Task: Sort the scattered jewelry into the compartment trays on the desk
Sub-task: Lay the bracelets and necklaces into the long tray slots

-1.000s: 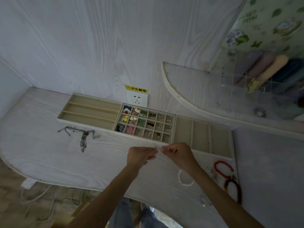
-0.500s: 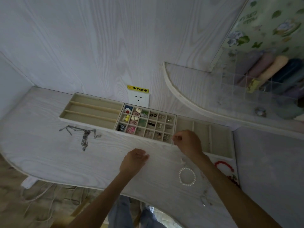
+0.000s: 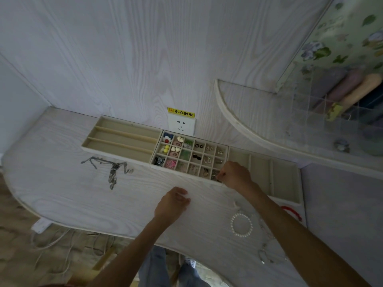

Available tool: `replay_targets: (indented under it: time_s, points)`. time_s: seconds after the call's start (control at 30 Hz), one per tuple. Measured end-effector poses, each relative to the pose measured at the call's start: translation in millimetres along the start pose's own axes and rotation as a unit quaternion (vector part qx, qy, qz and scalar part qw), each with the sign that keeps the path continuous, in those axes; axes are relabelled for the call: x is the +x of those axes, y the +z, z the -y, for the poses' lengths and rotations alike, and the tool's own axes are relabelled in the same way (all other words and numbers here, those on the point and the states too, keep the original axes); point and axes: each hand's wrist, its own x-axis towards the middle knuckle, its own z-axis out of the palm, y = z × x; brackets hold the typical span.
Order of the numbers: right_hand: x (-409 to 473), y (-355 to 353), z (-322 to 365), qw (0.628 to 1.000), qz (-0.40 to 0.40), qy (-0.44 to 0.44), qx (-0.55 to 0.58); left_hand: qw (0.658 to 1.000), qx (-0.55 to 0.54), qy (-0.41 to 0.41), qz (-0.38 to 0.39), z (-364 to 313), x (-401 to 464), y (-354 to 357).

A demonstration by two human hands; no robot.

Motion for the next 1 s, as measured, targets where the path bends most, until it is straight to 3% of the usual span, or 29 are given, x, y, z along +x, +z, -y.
replay_targets:
  time_s: [0.33,0.53,0.67,0.8,0.9,1.0]
  points:
    - [5,-4,2,0.999,-0.039,0.007,-0.026,1.0,0.007,0.01,0.011,-2,0,-2]
    - [1,-9,-2,1.0,-0.018,-0.02,-0.012,0.999,0.025,0.011,0.015,-5,-3,-4]
    - [-4,-21,-16,0.995,-0.033,-0.09,-0.01,0.986,0.118,0.11,-0.037,-24,-16,-10]
    - [-8,-24,-28,0.965,-0.056,-0.197,-0.164,0.917,0.296,0.266,-0.015,-60,-18,-8]
    - [-11,-26,-28,0.939,-0.005,-0.23,-0.256,0.862,0.42,0.28,0.051,-82,-9,2]
    - [-9,-31,-26,0.925,0.028,-0.238,-0.297,0.792,0.544,0.269,0.069,-95,1,11]
